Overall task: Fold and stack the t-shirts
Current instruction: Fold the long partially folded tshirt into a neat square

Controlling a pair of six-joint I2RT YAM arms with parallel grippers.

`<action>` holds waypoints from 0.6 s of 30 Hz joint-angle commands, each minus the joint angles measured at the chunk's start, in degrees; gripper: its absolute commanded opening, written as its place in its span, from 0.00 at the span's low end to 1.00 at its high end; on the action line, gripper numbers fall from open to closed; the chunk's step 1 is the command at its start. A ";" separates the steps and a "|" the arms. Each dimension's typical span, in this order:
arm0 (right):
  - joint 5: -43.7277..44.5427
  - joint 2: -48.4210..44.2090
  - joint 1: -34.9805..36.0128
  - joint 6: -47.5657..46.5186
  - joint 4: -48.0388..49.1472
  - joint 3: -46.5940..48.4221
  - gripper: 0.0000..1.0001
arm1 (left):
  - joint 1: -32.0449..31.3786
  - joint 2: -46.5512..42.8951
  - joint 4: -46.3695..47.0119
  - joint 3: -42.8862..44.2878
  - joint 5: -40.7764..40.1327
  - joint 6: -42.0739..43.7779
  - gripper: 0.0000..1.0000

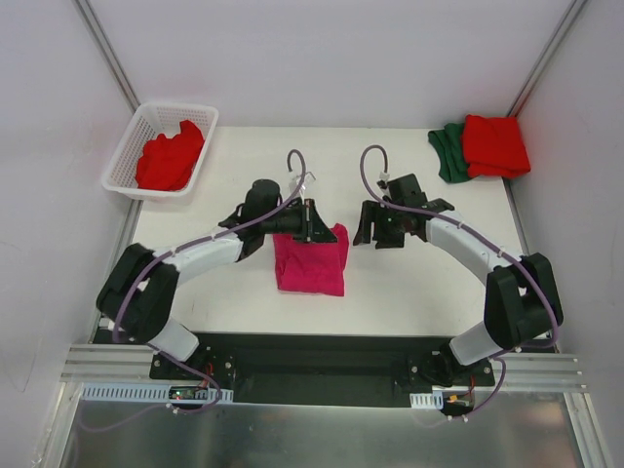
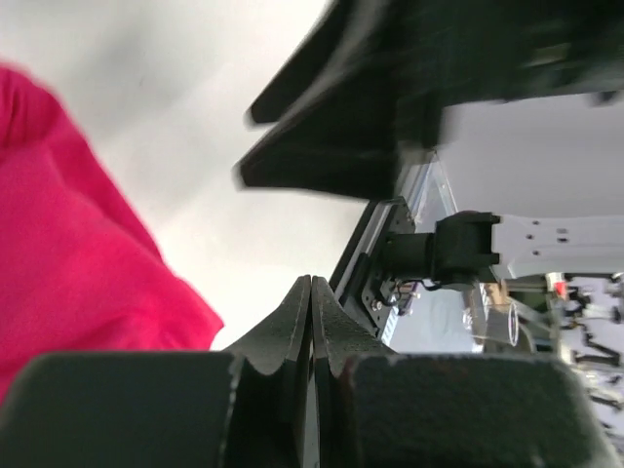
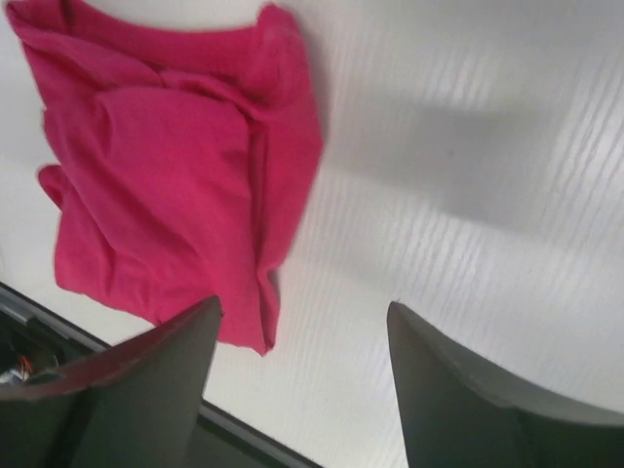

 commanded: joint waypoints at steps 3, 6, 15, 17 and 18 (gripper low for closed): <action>-7.21 -1.48 -1.00 5.57 9.44 -8.33 0.79 | 2.00 -10.29 -14.23 -0.71 -7.35 8.25 0.00; -12.48 -1.13 -1.70 9.52 18.14 -14.13 0.80 | 3.58 -12.31 -14.57 -5.63 -9.29 8.25 0.00; -25.85 1.94 -4.69 22.96 48.79 -28.89 0.81 | 3.68 -17.24 -17.82 -14.43 -15.71 9.30 0.00; -27.70 3.08 -4.78 24.64 52.60 -30.40 0.81 | 3.68 -18.56 -19.40 -15.75 -17.91 9.56 0.00; -28.57 4.57 -4.78 25.17 55.49 -31.45 0.81 | 3.68 -19.87 -20.19 -16.01 -18.61 10.00 0.00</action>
